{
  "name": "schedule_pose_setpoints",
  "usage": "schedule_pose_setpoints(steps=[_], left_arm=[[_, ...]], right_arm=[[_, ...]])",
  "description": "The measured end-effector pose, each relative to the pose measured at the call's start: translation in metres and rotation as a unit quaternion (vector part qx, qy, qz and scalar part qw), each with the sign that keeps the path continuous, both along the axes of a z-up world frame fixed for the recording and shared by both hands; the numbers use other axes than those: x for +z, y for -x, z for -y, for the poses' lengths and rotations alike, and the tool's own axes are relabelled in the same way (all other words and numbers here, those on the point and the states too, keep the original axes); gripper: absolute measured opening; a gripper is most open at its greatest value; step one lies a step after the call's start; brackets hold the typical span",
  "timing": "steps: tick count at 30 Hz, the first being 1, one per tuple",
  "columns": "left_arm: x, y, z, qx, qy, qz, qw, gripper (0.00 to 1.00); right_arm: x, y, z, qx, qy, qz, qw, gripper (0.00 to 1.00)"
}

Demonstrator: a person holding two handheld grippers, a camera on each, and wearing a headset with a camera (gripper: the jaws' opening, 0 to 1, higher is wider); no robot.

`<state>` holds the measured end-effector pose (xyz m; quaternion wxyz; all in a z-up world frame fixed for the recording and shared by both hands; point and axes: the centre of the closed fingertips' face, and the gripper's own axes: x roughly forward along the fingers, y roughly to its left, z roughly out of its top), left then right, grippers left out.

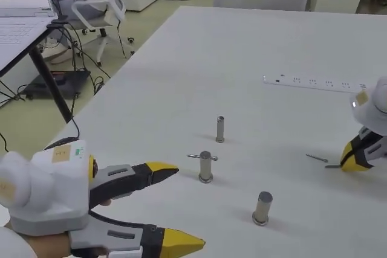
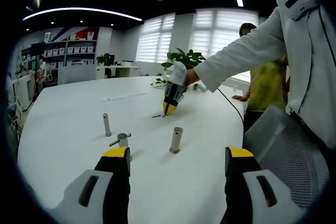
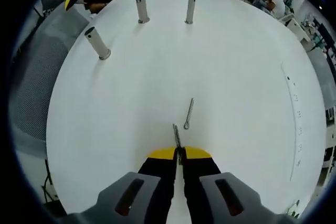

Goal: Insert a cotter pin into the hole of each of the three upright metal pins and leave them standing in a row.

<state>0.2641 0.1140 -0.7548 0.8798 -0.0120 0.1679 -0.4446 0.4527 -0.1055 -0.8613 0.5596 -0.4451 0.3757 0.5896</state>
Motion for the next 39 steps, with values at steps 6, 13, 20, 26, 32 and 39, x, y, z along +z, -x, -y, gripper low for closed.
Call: schedule_pose_setpoints(steps=[6,13,20,26,32,39], left_arm=[[0.0,-0.001,0.0,-0.001,0.001,0.002,1.0,0.73],[0.001,-0.001,0.0,-0.002,0.0,0.002,1.0,0.73],[0.002,-0.001,0.001,-0.003,0.002,0.004,1.0,0.73],[0.002,-0.002,0.002,-0.005,0.002,0.006,1.0,0.72],[0.005,-0.002,0.005,-0.006,0.004,0.009,0.9999,0.72],[0.009,-0.003,0.008,-0.009,0.004,0.015,0.9998,0.72]], right_arm=[[-0.001,0.002,0.0,0.003,0.002,0.017,0.9998,0.05],[0.0,0.007,-0.001,0.0,-0.005,0.023,0.9997,0.03],[0.004,0.013,-0.002,-0.003,-0.013,0.018,0.9997,0.02],[0.008,0.02,-0.003,-0.002,-0.019,0.017,0.9997,0.02],[0.016,0.027,-0.003,-0.007,-0.024,0.018,0.9995,0.02],[0.034,0.039,-0.006,0.0,-0.033,0.023,0.9992,0.02]])
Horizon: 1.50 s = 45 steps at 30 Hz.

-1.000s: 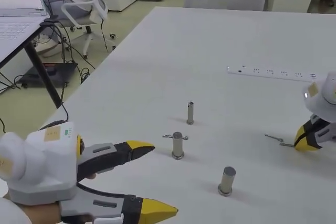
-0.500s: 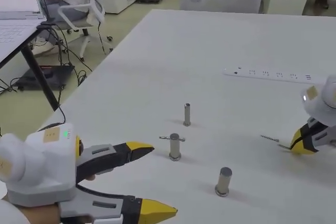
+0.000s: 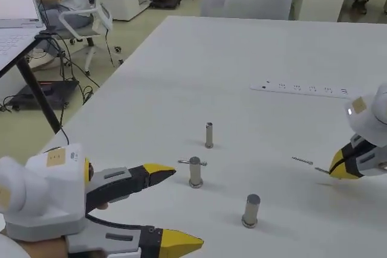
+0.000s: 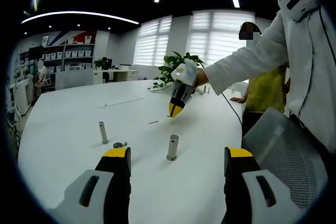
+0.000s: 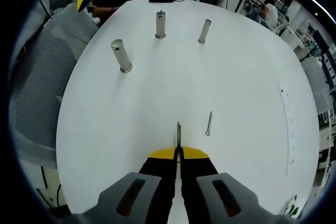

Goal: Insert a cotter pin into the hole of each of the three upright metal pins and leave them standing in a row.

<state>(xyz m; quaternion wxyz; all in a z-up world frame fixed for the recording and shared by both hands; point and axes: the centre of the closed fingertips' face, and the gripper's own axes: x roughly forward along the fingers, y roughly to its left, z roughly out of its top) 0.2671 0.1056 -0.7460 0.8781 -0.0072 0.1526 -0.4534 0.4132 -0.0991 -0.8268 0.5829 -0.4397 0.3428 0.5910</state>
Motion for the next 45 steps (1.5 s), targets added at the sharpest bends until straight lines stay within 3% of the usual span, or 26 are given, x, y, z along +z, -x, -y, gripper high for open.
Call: schedule_pose_setpoints(steps=[17,34,45], left_arm=[[0.009,0.001,0.023,-0.022,0.003,0.012,0.9997,0.69],[0.013,-0.002,0.045,-0.047,0.01,0.018,0.9987,0.63],[0.018,-0.006,0.063,-0.067,0.011,0.032,0.9972,0.56]], right_arm=[[0.043,0.053,-0.033,0.051,-0.018,-0.004,0.9985,0.02],[0.064,0.098,-0.065,0.088,-0.025,-0.019,0.9957,0.02],[0.077,0.119,-0.083,0.103,-0.029,-0.025,0.9939,0.02]])
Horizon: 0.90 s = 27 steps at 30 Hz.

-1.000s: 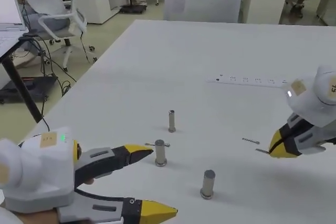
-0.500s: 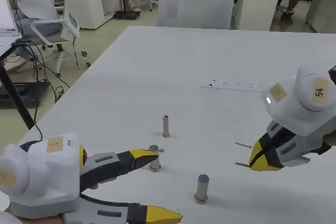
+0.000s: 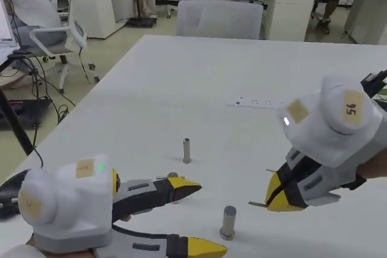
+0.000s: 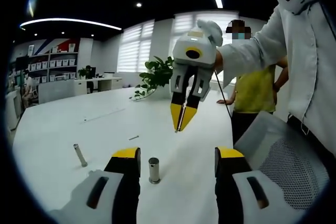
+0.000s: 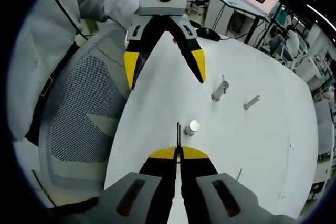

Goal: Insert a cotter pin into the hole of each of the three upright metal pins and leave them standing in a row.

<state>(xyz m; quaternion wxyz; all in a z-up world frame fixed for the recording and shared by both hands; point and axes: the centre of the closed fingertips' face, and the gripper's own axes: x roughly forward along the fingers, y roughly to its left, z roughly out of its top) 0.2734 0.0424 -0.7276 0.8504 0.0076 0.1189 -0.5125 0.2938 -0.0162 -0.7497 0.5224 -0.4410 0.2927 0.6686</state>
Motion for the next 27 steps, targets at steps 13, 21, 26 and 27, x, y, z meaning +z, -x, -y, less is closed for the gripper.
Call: schedule_pose_setpoints(steps=[13,21,26,27], left_arm=[[-0.001,0.004,0.017,-0.026,-0.018,0.02,0.9993,0.37],[-0.002,0.008,0.029,-0.048,-0.041,0.047,0.9969,0.25],[-0.002,0.009,0.032,-0.057,-0.044,0.049,0.9962,0.22],[-0.002,0.009,0.033,-0.059,-0.045,0.049,0.9961,0.21]], right_arm=[[0.009,0.019,-0.011,0.008,0.003,-0.011,0.9999,0.02],[0.008,0.029,-0.017,0.015,0.012,-0.02,0.9996,0.02],[0.008,0.032,-0.018,0.019,0.014,-0.023,0.9995,0.02],[0.008,0.033,-0.018,0.019,0.015,-0.024,0.9994,0.02]])
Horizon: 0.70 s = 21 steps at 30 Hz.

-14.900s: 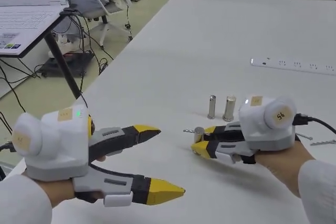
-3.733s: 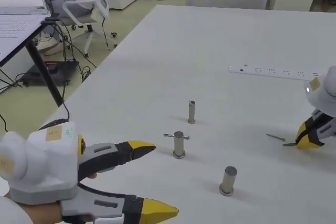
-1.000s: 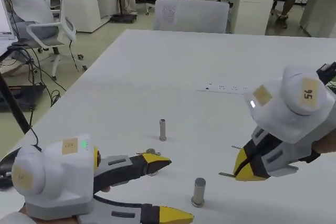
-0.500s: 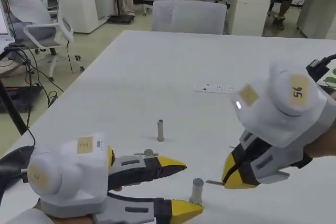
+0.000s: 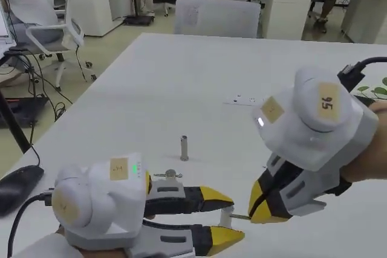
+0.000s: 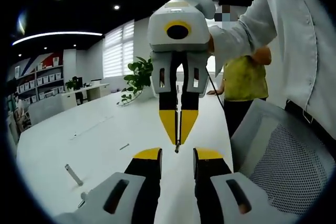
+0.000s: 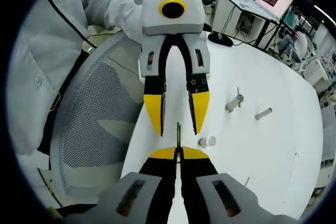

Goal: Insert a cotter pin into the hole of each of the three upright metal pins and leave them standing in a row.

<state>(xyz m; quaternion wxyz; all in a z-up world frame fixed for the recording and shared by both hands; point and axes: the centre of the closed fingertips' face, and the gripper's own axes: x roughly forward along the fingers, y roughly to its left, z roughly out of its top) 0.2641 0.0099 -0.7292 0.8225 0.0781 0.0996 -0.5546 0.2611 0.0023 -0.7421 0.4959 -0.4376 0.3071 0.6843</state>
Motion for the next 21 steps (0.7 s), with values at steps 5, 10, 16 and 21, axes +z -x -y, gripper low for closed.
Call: schedule_pose_setpoints(steps=[5,10,16,21], left_arm=[[0.001,0.0007,0.0026,-0.006,-0.006,0.012,0.9999,0.15],[0.0012,0.0012,0.0048,-0.011,-0.01,0.016,0.9998,0.13],[0.0,0.0032,0.006,-0.018,-0.02,0.023,0.9994,0.1],[-0.0008,0.0035,0.0069,-0.022,-0.024,0.025,0.9991,0.05]], right_arm=[[-0.0012,0.0019,-0.0012,0.0,0.003,-0.006,1.0,0.02],[-0.0023,0.0033,-0.0021,0.001,0.005,-0.008,1.0,0.02],[-0.0018,0.004,-0.003,0.001,0.005,-0.011,0.9999,0.02],[-0.0018,0.0049,-0.0034,0.001,0.005,-0.012,0.9999,0.02]])
